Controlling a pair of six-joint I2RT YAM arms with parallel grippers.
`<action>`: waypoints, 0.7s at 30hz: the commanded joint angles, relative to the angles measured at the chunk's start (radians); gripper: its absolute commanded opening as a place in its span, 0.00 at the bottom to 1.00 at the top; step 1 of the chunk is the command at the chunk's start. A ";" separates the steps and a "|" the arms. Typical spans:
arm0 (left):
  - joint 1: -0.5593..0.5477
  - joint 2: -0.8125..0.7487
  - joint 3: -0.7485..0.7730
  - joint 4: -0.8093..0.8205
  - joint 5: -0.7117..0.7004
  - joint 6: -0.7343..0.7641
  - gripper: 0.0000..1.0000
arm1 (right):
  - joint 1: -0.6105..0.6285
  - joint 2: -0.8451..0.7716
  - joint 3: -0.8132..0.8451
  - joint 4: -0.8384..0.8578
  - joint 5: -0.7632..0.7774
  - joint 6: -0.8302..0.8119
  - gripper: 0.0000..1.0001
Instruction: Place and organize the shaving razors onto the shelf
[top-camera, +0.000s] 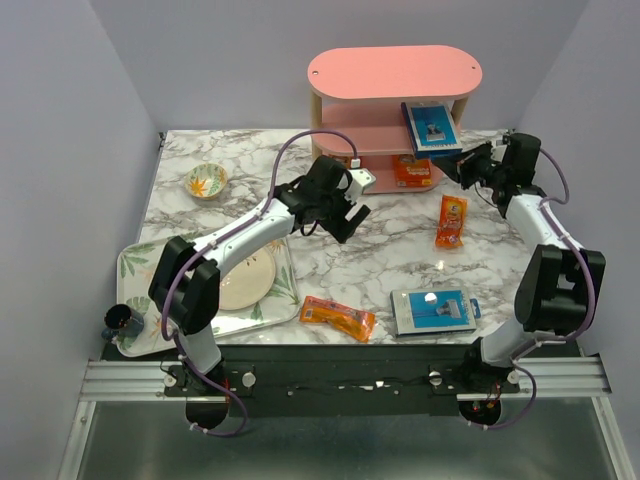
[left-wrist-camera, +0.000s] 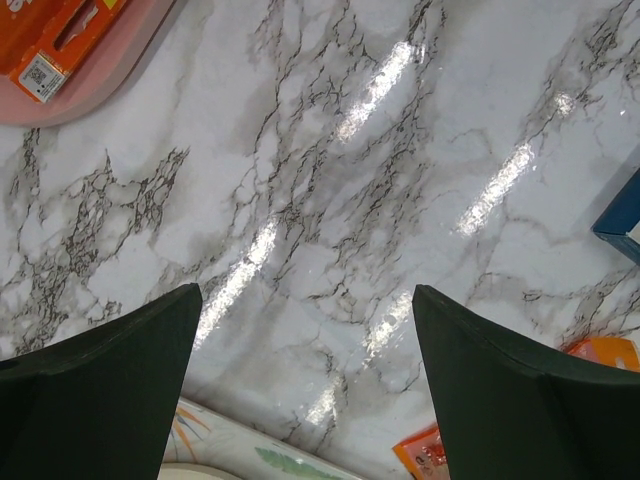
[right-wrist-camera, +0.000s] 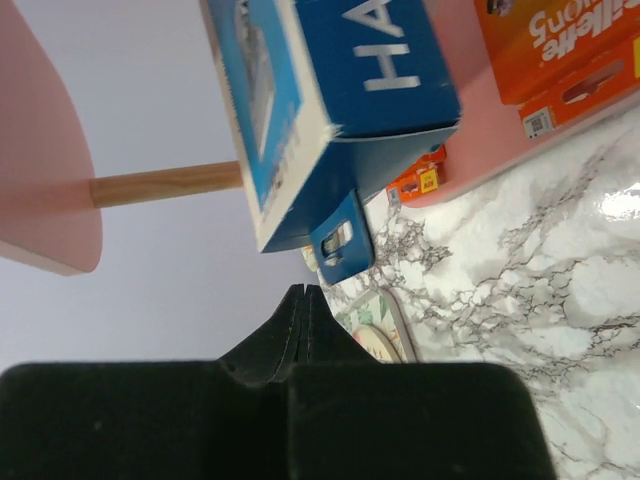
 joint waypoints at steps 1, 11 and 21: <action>-0.010 -0.040 -0.008 0.009 -0.007 0.011 0.96 | 0.001 0.050 0.042 0.015 0.007 0.025 0.01; -0.042 -0.021 -0.011 0.009 -0.014 0.016 0.98 | 0.035 0.104 0.096 0.004 0.056 0.063 0.01; -0.068 -0.014 -0.012 0.010 -0.020 0.016 0.98 | 0.055 0.162 0.160 -0.014 0.089 0.056 0.01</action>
